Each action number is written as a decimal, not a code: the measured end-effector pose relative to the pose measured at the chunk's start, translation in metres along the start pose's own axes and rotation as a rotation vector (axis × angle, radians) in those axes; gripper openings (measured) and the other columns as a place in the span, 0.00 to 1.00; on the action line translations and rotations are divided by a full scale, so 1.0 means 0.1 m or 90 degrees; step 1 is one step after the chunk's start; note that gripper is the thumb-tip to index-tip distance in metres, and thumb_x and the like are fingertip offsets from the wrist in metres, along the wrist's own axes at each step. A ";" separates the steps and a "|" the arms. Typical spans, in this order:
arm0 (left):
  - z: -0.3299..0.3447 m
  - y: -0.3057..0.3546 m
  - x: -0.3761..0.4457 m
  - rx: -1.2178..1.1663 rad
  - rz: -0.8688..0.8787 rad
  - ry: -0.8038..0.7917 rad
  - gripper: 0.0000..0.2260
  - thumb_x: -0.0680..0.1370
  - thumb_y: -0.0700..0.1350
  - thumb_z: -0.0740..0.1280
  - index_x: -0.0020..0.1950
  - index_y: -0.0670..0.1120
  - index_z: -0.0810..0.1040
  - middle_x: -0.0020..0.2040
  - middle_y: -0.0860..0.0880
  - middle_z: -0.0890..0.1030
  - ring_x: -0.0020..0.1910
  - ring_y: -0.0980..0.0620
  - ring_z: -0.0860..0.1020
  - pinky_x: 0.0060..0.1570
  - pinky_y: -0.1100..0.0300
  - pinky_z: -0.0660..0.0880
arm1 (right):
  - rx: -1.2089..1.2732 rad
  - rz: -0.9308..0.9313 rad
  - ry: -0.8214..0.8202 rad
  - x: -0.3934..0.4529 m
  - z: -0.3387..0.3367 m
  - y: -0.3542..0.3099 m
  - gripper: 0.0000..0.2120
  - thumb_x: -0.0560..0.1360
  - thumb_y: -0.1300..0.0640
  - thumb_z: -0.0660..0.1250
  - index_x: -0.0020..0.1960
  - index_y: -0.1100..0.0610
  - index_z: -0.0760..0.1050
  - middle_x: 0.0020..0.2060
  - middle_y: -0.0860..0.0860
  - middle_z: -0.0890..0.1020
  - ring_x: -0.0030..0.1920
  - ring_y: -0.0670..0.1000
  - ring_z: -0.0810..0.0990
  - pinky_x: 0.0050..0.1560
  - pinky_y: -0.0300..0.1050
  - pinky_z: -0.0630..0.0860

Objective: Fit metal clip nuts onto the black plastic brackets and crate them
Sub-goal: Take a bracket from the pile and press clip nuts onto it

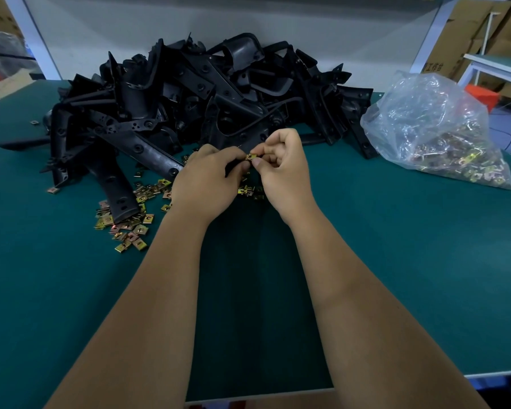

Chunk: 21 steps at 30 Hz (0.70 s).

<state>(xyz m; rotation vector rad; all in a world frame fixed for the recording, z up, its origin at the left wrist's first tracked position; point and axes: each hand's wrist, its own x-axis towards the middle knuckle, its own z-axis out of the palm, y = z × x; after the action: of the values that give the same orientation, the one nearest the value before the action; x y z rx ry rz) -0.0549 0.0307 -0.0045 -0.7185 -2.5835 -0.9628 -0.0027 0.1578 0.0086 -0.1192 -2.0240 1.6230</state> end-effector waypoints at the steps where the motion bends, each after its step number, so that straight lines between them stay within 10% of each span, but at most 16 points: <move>1: 0.00 0.00 0.00 -0.003 -0.002 0.000 0.09 0.81 0.55 0.63 0.59 0.59 0.79 0.52 0.49 0.75 0.56 0.47 0.74 0.47 0.53 0.71 | 0.003 -0.001 -0.001 0.00 0.00 0.00 0.17 0.76 0.72 0.63 0.48 0.51 0.65 0.44 0.52 0.80 0.41 0.43 0.75 0.45 0.31 0.74; 14: -0.02 0.02 0.00 -0.016 -0.010 -0.018 0.10 0.82 0.54 0.61 0.60 0.58 0.78 0.51 0.51 0.74 0.52 0.50 0.74 0.45 0.55 0.70 | -0.008 -0.007 0.020 0.01 -0.01 0.01 0.15 0.74 0.70 0.67 0.46 0.51 0.68 0.44 0.52 0.82 0.37 0.37 0.75 0.42 0.29 0.73; 21: -0.04 0.00 0.01 -0.067 -0.058 -0.032 0.13 0.77 0.55 0.68 0.61 0.59 0.76 0.58 0.54 0.78 0.57 0.52 0.76 0.52 0.54 0.75 | 0.167 0.149 0.261 0.16 -0.39 0.07 0.10 0.76 0.69 0.65 0.46 0.55 0.76 0.42 0.48 0.80 0.39 0.42 0.78 0.37 0.31 0.74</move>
<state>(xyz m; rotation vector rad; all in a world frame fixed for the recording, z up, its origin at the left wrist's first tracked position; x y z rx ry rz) -0.0553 0.0289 -0.0011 -0.6648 -2.6451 -1.1285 -0.0007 0.2001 0.0127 -0.5617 -1.5193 1.8150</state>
